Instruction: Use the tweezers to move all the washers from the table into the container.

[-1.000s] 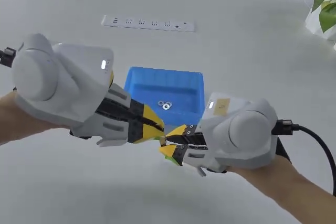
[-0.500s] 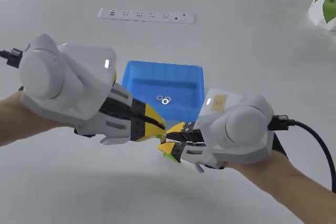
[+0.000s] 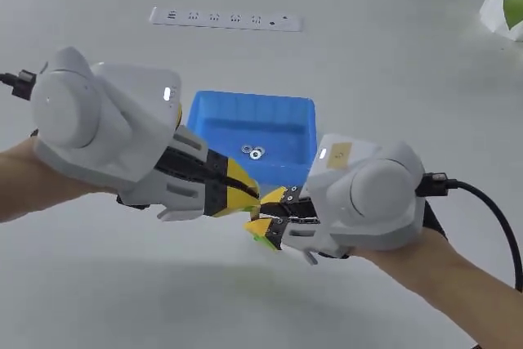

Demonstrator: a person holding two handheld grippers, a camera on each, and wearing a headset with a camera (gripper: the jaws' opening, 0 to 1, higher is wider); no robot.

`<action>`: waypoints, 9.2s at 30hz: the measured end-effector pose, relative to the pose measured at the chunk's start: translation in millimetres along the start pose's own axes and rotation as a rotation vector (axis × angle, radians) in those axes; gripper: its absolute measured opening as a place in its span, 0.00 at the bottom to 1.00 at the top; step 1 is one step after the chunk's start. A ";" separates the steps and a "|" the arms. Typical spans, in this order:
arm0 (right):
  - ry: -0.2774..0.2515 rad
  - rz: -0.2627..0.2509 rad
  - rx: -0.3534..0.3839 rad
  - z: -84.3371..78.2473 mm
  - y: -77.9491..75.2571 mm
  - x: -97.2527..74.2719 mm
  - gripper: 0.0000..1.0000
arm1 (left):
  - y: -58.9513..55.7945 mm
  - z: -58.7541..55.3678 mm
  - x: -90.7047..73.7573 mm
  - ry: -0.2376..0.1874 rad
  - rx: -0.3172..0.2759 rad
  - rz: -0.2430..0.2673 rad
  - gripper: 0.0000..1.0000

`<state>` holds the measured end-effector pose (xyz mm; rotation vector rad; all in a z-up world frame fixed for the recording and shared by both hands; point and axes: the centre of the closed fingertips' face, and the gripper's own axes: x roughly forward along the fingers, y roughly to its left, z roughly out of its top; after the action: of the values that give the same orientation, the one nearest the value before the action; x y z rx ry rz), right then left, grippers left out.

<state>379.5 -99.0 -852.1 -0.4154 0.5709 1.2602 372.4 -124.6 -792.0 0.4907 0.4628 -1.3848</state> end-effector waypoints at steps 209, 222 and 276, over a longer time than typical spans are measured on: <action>-0.024 0.009 0.015 -17.8 -3.0 -23.2 0.19 | -6.9 26.5 14.4 -0.047 0.018 -0.034 0.06; -0.055 0.012 0.011 -13.2 -1.8 -19.6 0.13 | -9.1 28.3 14.5 -0.046 0.024 -0.050 0.06; -0.026 0.034 0.028 -21.9 -6.3 -5.9 0.12 | -2.0 15.2 18.1 -0.023 0.018 -0.043 0.06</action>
<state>380.6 -118.0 -865.9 -0.3671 0.5744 1.2868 373.1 -148.3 -790.2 0.4809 0.4448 -1.4352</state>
